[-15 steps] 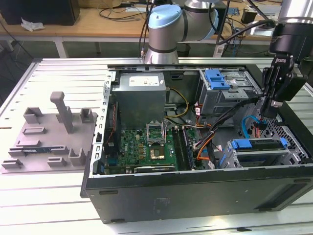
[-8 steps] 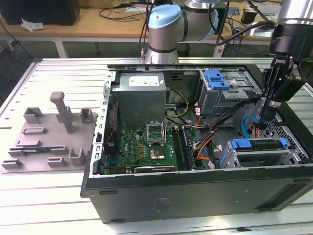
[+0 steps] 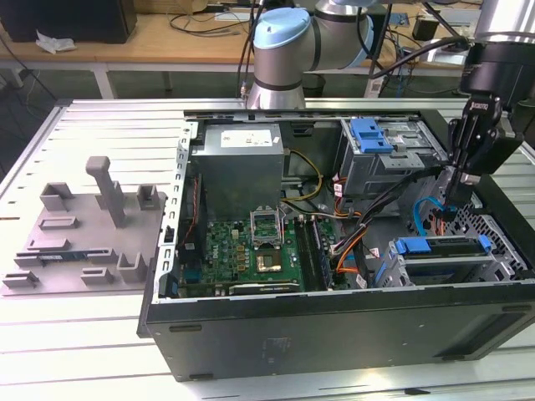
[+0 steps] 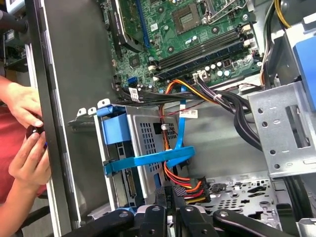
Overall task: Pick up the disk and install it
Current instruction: 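Insert the first disk wire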
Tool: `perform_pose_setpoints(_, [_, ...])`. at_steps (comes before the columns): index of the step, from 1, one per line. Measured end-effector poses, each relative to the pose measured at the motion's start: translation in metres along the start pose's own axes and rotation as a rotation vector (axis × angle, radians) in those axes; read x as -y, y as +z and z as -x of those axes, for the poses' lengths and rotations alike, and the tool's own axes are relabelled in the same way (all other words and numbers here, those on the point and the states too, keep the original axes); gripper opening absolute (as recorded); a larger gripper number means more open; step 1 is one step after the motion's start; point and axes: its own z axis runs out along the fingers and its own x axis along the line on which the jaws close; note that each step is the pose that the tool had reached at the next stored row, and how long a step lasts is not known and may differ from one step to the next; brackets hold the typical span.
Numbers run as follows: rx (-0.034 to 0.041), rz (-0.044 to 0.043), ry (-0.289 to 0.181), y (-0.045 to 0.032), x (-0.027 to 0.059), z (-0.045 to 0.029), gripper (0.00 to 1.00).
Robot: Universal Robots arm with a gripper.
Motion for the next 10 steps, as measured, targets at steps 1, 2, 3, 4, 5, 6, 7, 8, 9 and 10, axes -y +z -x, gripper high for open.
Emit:
perform_pose_setpoints(1, [0.0002, -0.0003, 0.000, -0.0002, -0.0011, -0.0012, 0.17])
perform_pose_setpoints(2, [0.0002, -0.0008, 0.000, -0.0006, -0.0020, -0.0022, 0.17])
perform_pose_setpoints(3, [0.0006, -0.0014, 0.001, -0.0008, -0.0029, -0.0038, 0.17])
perform_pose_setpoints(4, [0.0009, -0.0020, 0.001, -0.0008, -0.0030, -0.0055, 0.17])
perform_pose_setpoints(5, [0.0023, -0.0025, 0.001, -0.0011, -0.0026, -0.0089, 0.17])
perform_pose_setpoints(6, [0.0042, -0.0023, 0.001, -0.0013, -0.0021, -0.0115, 0.17])
perform_pose_setpoints(7, [0.0057, -0.0021, 0.001, -0.0016, -0.0017, -0.0135, 0.17])
perform_pose_setpoints(8, [0.0086, -0.0017, 0.000, -0.0019, -0.0010, -0.0170, 0.17])
perform_pose_setpoints(9, [0.0109, -0.0013, 0.000, -0.0019, -0.0006, -0.0189, 0.17])
perform_pose_setpoints(10, [0.0164, -0.0003, 0.000, -0.0018, -0.0002, -0.0208, 0.17])
